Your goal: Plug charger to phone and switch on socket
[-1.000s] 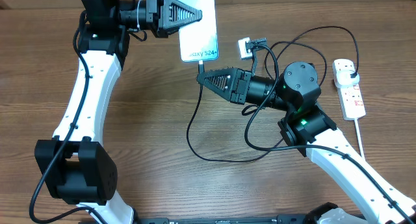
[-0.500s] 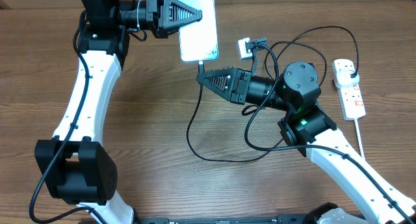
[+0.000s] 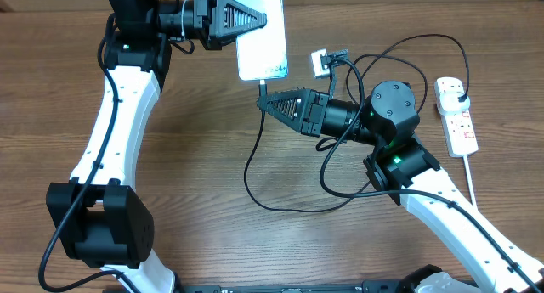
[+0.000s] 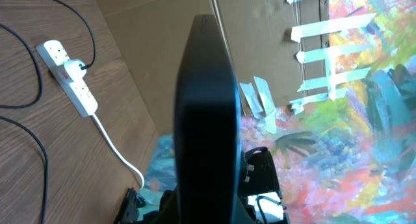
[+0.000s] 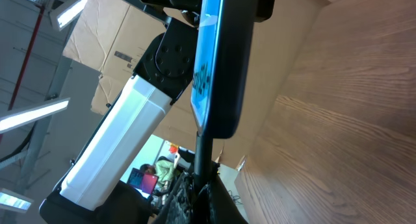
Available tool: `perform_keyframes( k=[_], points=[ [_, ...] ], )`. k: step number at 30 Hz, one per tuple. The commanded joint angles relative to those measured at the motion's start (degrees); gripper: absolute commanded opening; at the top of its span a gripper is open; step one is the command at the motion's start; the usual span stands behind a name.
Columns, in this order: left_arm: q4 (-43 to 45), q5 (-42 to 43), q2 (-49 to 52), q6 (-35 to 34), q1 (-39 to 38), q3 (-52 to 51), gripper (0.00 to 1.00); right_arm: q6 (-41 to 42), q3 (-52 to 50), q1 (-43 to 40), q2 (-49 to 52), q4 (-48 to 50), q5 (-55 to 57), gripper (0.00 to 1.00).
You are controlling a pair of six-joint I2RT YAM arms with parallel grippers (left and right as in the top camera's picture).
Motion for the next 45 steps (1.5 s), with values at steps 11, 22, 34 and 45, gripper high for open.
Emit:
perform_keyframes(
  k=[11, 22, 34, 45],
  points=[
    [0.2, 1.8, -1.8, 1.6, -0.9, 0.5, 0.04, 0.1, 0.0, -2.0, 0.3, 0.4, 1.4, 0.04],
    [0.2, 2.0, -1.8, 1.6, -0.9, 0.5, 0.04, 0.1, 0.0, -2.4, 0.3, 0.4, 1.4, 0.04],
    [0.2, 2.0, -1.8, 2.0, -1.5, 0.5, 0.04, 0.1, 0.0, -2.4, 0.3, 1.5, 1.4, 0.04],
    [0.2, 2.0, -1.8, 2.0, -2.2, 0.5, 0.04, 0.1, 0.0, -2.4, 0.3, 1.5, 1.4, 0.04]
  ],
)
